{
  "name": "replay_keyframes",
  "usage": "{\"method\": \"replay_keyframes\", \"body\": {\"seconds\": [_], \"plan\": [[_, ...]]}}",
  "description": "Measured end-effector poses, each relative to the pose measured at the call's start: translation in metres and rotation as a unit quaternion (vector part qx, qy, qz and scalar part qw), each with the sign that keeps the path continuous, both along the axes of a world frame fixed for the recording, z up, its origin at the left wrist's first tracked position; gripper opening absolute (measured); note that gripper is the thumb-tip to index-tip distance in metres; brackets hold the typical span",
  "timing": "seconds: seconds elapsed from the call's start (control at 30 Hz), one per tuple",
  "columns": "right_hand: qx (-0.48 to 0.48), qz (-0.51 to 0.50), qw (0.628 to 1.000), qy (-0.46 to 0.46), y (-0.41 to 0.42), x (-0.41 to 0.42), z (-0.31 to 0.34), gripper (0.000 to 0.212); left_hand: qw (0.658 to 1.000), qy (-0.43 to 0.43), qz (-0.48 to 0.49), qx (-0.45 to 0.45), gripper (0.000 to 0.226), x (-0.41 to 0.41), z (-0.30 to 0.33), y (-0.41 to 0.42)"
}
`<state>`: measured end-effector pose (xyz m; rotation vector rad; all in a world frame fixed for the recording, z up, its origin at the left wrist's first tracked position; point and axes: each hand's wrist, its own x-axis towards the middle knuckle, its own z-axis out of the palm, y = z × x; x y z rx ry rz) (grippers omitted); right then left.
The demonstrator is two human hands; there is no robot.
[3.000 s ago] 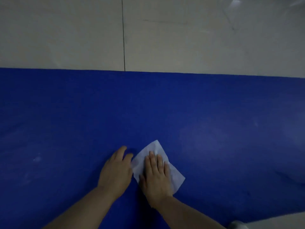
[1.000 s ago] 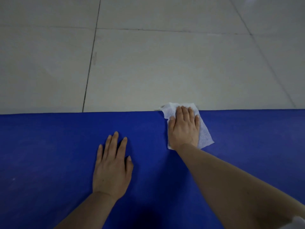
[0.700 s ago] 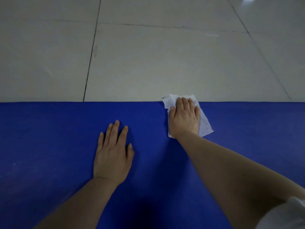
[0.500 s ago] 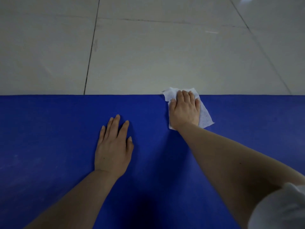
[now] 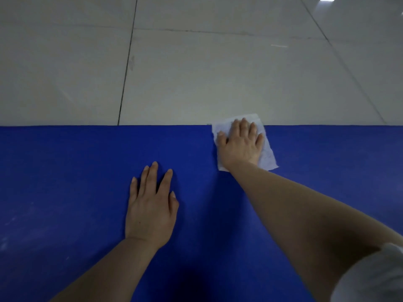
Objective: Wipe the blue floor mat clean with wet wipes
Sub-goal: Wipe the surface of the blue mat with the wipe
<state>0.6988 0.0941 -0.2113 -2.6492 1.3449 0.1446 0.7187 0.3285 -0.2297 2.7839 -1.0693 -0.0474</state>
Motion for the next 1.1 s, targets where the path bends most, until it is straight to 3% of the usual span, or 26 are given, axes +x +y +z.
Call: {"method": "replay_keyframes", "body": {"seconds": [0.07, 0.2, 0.3, 0.4, 0.57, 0.63, 0.8, 0.9, 1.0, 1.1], "plan": [[0.009, 0.036, 0.999, 0.009, 0.026, 0.014, 0.001, 0.064, 1.000, 0.005, -0.001, -0.001, 0.056, 0.001, 0.000, 0.000], [0.019, 0.206, 0.978, -0.013, 0.080, 0.044, 0.001, 0.059, 1.000, 0.017, 0.000, -0.016, 0.055, 0.002, 0.000, 0.001], [0.007, 0.276, 0.961, -0.015, 0.083, 0.043, 0.002, 0.057, 0.999, 0.022, -0.003, -0.025, 0.053, 0.004, 0.001, 0.002], [-0.018, 0.215, 0.976, -0.015, 0.047, 0.016, -0.003, 0.056, 0.999, 0.018, -0.006, -0.035, 0.052, 0.004, 0.001, 0.002], [-0.004, -0.005, 1.000, 0.007, -0.004, -0.023, 0.001, 0.057, 0.999, 0.016, 0.001, -0.050, 0.052, 0.002, 0.001, 0.001], [0.002, -0.001, 1.000, 0.008, 0.008, -0.007, 0.004, 0.056, 0.998, 0.017, 0.003, -0.054, 0.052, 0.002, 0.000, 0.001], [0.025, 0.267, 0.963, -0.014, 0.074, 0.047, 0.005, 0.052, 0.996, 0.036, 0.012, -0.078, 0.049, 0.003, -0.001, 0.001], [0.032, 0.360, 0.932, -0.008, 0.082, 0.051, 0.005, 0.051, 0.996, 0.040, 0.013, -0.085, 0.047, 0.004, -0.001, 0.002], [0.011, 0.308, 0.951, -0.009, 0.054, 0.035, 0.003, 0.053, 0.994, 0.043, 0.012, -0.095, 0.047, 0.003, 0.000, 0.002], [0.013, 0.132, 0.991, -0.014, 0.022, 0.009, 0.002, 0.053, 0.993, 0.047, 0.013, -0.104, 0.047, 0.002, 0.001, 0.002]]}}
